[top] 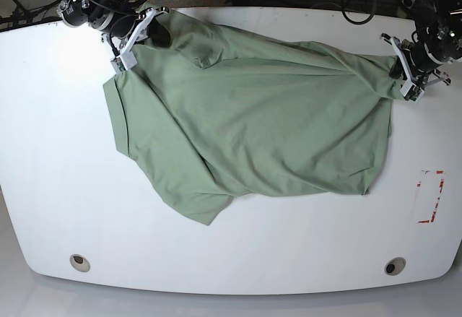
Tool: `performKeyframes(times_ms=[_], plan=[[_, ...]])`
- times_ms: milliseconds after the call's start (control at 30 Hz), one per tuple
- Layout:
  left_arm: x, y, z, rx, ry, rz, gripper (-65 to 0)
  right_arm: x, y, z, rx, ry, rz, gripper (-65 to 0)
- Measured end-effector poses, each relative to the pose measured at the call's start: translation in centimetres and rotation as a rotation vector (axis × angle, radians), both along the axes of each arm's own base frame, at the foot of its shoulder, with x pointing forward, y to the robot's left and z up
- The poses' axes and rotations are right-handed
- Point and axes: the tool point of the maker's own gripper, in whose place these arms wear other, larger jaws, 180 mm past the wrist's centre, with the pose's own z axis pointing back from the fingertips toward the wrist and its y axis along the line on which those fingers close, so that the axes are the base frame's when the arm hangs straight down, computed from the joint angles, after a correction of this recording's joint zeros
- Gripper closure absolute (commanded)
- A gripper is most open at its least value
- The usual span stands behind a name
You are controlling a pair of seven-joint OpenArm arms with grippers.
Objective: Fold the T-shirt properly
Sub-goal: 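Lift the shirt with both grippers and swing it across the table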
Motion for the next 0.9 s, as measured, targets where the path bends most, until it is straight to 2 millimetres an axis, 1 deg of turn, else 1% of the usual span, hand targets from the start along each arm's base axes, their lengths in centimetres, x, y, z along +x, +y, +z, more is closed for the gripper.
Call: performKeyframes(times_ms=[33,67,133,167,300,400,433,533,633,733,833,900], plan=[[0.7,-0.4,0.3,-0.008,-0.022,0.004,0.0,0.3,-0.2,0.1,-0.002,-0.008,-0.004,0.0],[1.4,-1.2,0.6,-0.029,-0.045,0.005,0.0,0.7,-0.4,0.3,-0.004,-0.019,-0.015,0.0],[3.2,-2.9,1.7,-0.063,-0.104,-0.017,0.0,2.3,-1.3,1.1,-0.015,-0.07,-0.036,0.0],[3.9,-3.4,2.0,-0.061,-0.124,-0.026,0.0,2.9,-1.8,1.4,-0.03,-0.085,-0.038,0.0],[6.3,-4.4,2.9,0.046,-0.165,-0.054,0.0,6.4,-4.3,2.5,-0.158,-0.148,-0.035,0.0],[8.3,-5.6,4.2,0.072,-0.225,-0.061,0.0,8.8,-5.8,3.7,-0.233,-0.2,-0.037,0.0],[8.9,-5.8,4.5,0.08,-0.238,-0.06,0.0,9.5,-6.4,4.1,-0.259,-0.212,-0.038,0.0],[11.0,-6.2,6.3,0.093,-0.294,-0.051,0.0,12.4,-8.0,6.3,-0.33,-0.281,-0.04,0.0],[13.1,-6.1,8.6,0.099,-0.367,-0.045,0.0,15.1,-9.3,8.5,-0.377,-0.348,-0.05,0.0],[14.5,-6.2,10.6,0.099,-0.421,-0.044,0.0,17.4,-9.9,9.7,-0.399,-0.377,-0.031,0.0],[16.0,-6.4,12.4,0.123,-0.443,-0.051,0.0,19.8,-10.9,11.1,-0.406,-0.402,-0.03,0.0],[17.3,-6.7,14.4,0.133,-0.482,-0.06,0.0,21.7,-11.9,12.6,-0.407,-0.43,-0.043,0.0]])
